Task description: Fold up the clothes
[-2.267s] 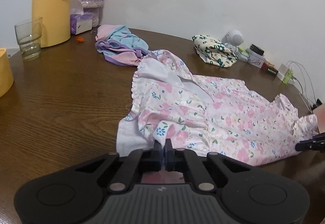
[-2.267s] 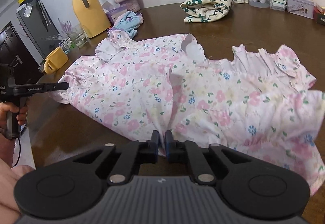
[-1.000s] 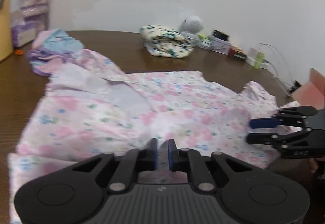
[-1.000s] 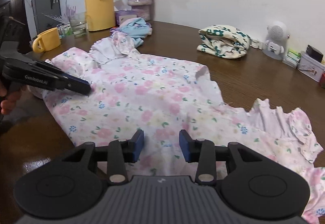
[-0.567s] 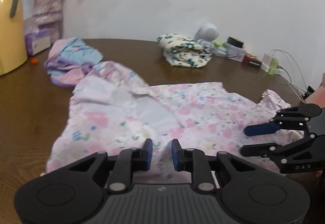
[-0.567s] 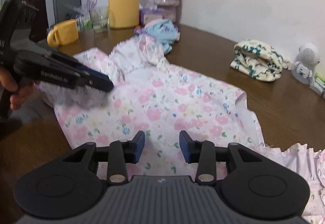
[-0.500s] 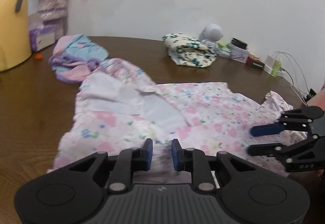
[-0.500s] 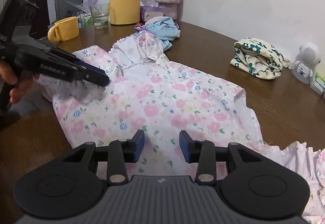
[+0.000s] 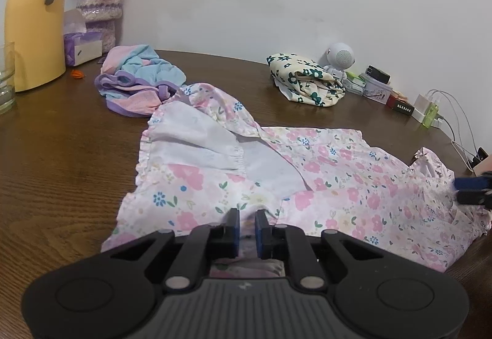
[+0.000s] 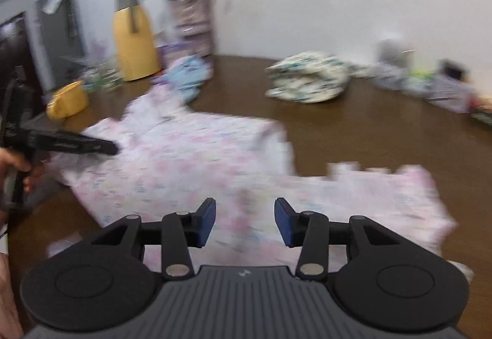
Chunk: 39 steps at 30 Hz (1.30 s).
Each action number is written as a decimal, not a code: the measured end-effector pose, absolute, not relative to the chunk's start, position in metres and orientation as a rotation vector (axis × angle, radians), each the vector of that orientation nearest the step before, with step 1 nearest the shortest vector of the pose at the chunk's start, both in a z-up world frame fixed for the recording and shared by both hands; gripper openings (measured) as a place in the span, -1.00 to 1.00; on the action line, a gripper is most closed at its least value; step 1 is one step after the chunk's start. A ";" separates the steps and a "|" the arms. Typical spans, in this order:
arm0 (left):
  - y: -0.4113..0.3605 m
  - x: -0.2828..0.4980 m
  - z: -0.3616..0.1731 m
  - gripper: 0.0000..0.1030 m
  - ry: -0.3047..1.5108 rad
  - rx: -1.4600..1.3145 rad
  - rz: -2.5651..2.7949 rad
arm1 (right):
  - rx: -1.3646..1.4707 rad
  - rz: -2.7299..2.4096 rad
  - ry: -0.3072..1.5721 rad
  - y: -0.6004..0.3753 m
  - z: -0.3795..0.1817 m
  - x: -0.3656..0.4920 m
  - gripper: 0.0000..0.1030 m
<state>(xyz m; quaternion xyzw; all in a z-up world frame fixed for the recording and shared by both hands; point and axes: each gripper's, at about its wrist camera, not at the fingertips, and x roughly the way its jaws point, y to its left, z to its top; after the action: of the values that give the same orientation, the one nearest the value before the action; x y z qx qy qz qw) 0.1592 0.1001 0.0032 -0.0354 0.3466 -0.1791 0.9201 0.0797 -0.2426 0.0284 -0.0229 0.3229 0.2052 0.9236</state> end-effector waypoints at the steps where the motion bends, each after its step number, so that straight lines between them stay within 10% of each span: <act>1: 0.100 0.159 0.003 -0.80 0.712 -0.072 -0.367 | -0.062 0.385 0.665 -0.252 0.031 0.074 -0.16; 11: 0.099 0.157 0.003 -0.80 0.707 -0.071 -0.353 | -0.126 0.254 0.767 -0.275 0.000 0.054 -0.20; 15: 0.098 0.157 0.003 -0.80 0.705 -0.070 -0.348 | -0.059 0.193 0.769 -0.286 -0.003 0.052 -0.60; 22: 0.098 0.157 0.002 -0.80 0.705 -0.070 -0.348 | 0.024 0.199 0.727 -0.292 0.005 0.046 -0.35; 39: 0.099 0.155 0.002 -0.79 0.700 -0.085 -0.348 | 0.014 0.073 0.738 -0.308 -0.006 0.041 -0.46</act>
<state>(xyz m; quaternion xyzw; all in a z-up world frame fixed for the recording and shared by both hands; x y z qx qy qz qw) 0.1552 0.0986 0.0024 -0.0413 0.3411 -0.1693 0.9237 0.0413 -0.3083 -0.0063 0.0068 0.3605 0.0358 0.9320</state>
